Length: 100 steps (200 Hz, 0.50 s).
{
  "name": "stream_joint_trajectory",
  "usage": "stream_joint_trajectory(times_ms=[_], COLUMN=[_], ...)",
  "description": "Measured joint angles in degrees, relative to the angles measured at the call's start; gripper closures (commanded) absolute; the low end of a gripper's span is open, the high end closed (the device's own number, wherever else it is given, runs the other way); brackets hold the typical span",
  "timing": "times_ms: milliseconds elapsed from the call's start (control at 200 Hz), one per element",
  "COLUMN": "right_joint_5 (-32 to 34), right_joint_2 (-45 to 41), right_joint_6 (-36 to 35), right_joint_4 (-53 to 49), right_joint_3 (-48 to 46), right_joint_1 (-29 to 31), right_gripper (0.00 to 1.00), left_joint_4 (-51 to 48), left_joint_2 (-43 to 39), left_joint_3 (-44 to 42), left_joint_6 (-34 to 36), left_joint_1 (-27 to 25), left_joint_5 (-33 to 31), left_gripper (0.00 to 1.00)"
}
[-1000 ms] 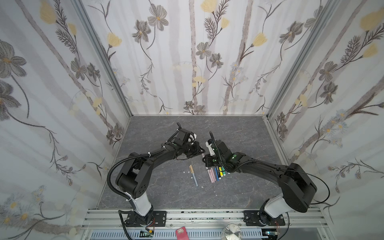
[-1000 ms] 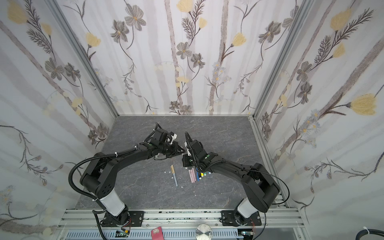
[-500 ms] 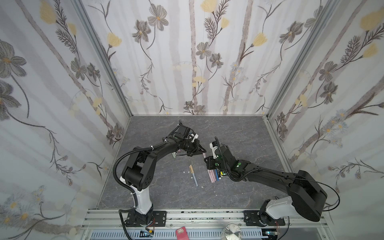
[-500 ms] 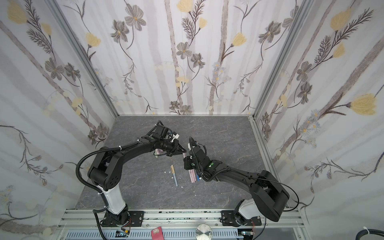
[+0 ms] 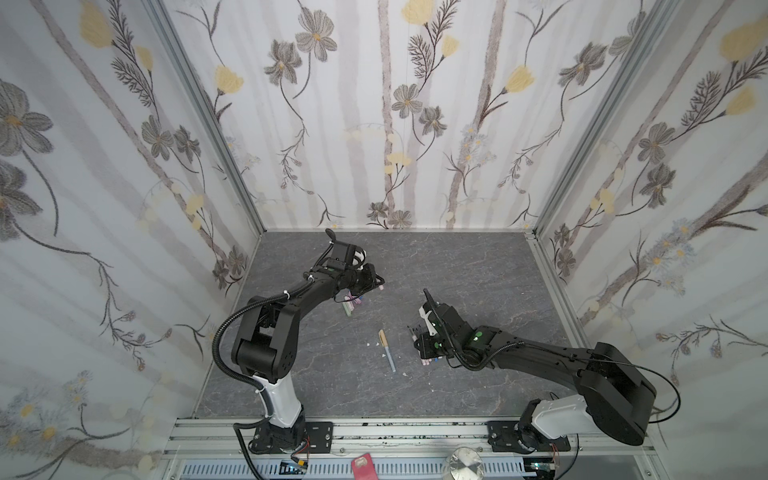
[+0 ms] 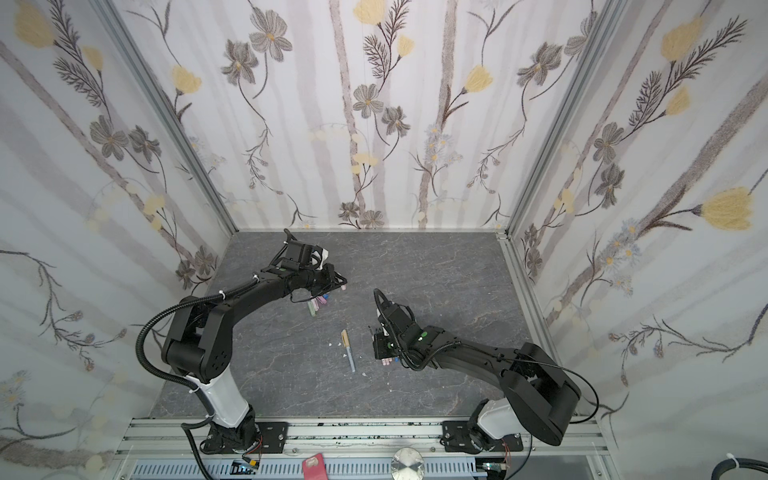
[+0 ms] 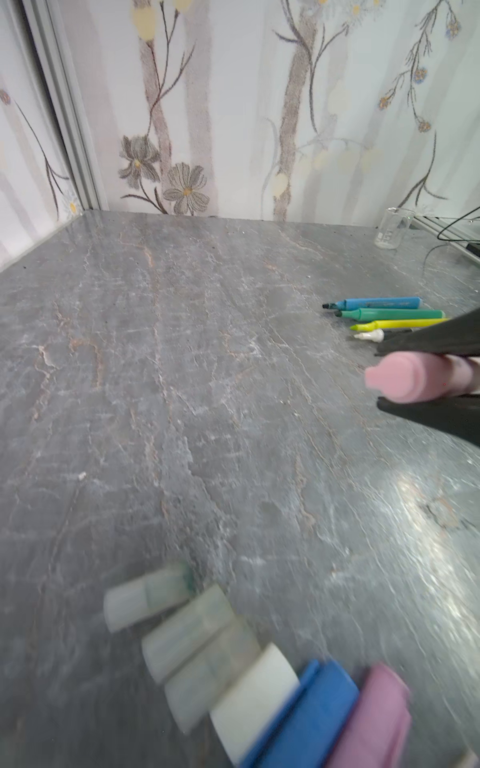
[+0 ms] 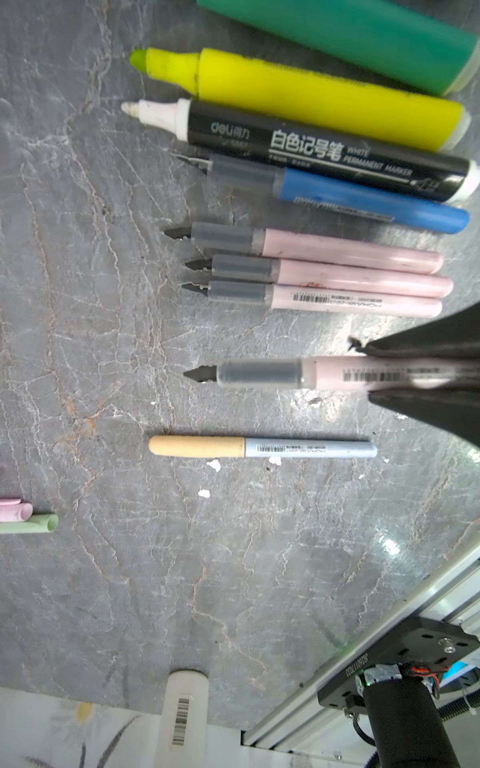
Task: Open the pen caps
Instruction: 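Carry the pink cap to the cap row while the right lowers the pen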
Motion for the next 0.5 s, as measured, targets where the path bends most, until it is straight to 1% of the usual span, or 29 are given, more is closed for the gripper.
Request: stream_joint_trajectory(times_ms=[145,335,430,500], right_joint_5=[1.8,6.9,9.6,11.1], right_joint_2=[4.8,10.0,12.6,13.7], right_joint_6=[0.5,2.2,3.0,3.8], right_joint_4=[-1.3,-2.5,-3.5,-4.3], right_joint_3=[2.6,6.6,7.8,8.2], right_joint_1=[2.1,5.1,5.8,6.2], right_gripper=[1.0,1.0,1.0,0.98], left_joint_4=[-0.6,-2.1,-2.6,-2.7], left_joint_2=[-5.4,-12.1,-13.8,-14.6], left_joint_3=[-6.9,-14.9,-17.3,-18.6], left_joint_6=[1.5,3.7,4.7,5.3], left_joint_1=[5.1,11.3,13.2,13.6], left_joint_5=[-0.2,-0.1,-0.4,-0.7], left_gripper=[1.0,1.0,1.0,1.0])
